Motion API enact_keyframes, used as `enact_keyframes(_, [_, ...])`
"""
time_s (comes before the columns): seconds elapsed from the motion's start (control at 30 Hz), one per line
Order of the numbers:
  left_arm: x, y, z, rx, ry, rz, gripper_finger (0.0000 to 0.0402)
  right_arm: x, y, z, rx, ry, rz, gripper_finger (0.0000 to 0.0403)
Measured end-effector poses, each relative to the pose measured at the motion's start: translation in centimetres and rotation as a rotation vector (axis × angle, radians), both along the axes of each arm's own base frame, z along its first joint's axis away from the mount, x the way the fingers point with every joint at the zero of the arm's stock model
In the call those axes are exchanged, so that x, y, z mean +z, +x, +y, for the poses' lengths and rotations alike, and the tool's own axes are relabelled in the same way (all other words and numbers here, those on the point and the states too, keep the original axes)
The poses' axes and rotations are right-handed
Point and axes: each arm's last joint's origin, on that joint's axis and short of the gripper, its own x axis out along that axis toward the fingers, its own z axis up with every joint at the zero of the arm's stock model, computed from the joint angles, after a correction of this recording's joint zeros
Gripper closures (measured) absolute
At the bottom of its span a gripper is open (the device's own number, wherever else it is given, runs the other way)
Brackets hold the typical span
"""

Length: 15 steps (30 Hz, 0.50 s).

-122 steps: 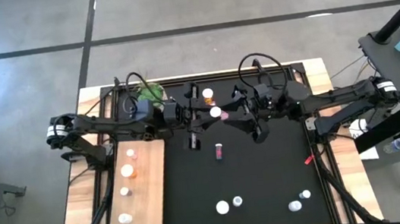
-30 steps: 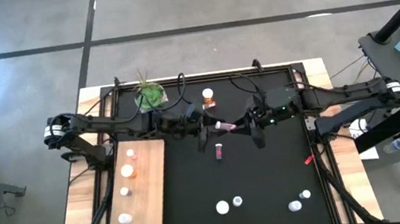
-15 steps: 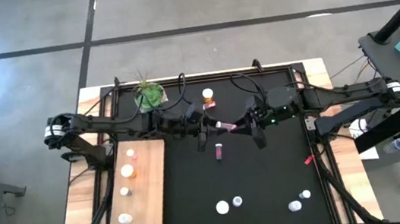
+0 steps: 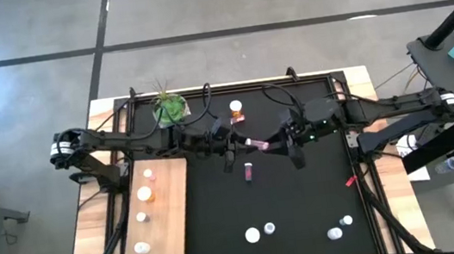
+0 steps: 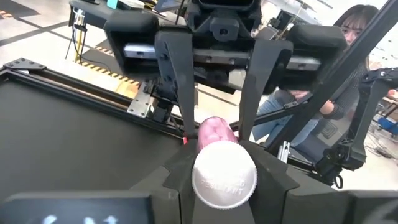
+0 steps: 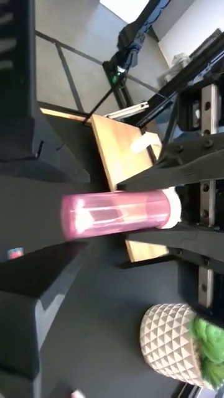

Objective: Pick and place medicine bottles onto shelf by color
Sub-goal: Put the right pink pill bottle on the shelf aligned with the other pink pill bottle

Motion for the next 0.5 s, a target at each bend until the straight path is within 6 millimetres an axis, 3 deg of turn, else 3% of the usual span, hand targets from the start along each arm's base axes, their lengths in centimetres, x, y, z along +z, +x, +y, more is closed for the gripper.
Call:
enact_keyframes(0.2, [-1.5, -0.4, 0.0, -0.002, -0.031, 0.174, 0.0309, 2.0, -2.1, -0.2, -0.012, -0.038, 0.140, 0.0203])
enact_keyframes(0.5, [-3.6, -3.2, -2.1, -0.066, -0.267, 0.644, 0.0308, 2.8, -3.1, -0.7, -0.152, -0.136, 0.239, 0.0204])
